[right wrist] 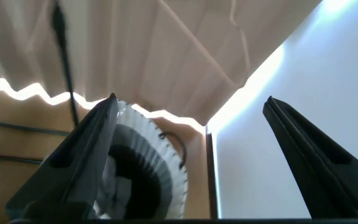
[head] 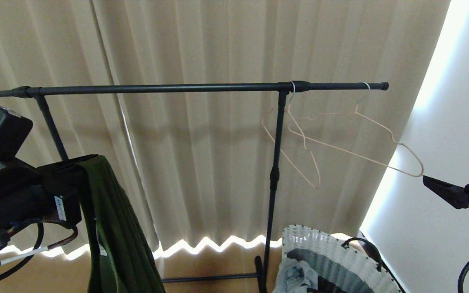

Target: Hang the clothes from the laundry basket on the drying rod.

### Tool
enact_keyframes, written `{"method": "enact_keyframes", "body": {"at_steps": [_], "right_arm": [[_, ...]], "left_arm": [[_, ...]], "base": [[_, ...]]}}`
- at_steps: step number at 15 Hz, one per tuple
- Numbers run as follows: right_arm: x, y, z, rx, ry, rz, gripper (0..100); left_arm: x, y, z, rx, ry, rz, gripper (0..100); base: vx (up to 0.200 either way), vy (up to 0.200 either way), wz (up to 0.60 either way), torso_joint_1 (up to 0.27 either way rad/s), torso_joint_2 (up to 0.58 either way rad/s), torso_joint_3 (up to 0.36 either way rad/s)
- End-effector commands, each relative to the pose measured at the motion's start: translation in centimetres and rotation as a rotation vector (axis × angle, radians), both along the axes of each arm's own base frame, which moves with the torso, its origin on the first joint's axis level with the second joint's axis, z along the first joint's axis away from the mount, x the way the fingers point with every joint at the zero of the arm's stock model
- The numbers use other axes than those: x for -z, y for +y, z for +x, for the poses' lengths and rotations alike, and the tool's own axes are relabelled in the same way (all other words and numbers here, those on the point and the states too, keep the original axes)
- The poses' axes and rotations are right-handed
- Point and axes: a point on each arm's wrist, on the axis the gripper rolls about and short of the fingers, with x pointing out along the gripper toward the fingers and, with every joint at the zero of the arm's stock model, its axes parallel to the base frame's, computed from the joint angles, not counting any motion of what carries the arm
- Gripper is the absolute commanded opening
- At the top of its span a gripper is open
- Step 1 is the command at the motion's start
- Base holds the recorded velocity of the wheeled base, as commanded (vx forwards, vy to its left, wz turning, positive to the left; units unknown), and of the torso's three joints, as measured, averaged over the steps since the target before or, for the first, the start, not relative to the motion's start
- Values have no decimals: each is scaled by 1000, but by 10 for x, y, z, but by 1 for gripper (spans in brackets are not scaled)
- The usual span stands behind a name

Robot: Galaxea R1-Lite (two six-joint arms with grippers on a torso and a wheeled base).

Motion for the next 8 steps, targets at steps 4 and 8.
{"method": "enact_keyframes", "body": {"at_steps": [4,8], "right_arm": [[-2,0,-1,0,-10,-1,100],[-2,0,-2,2,-14,-1,100]], "left_arm": [[0,0,1,-1,3,1,0],[0,0,0,0,-1,3,0]], "base": [[200,-200,0,7,-1,4],[50,-50,0,1,2,1]]}}
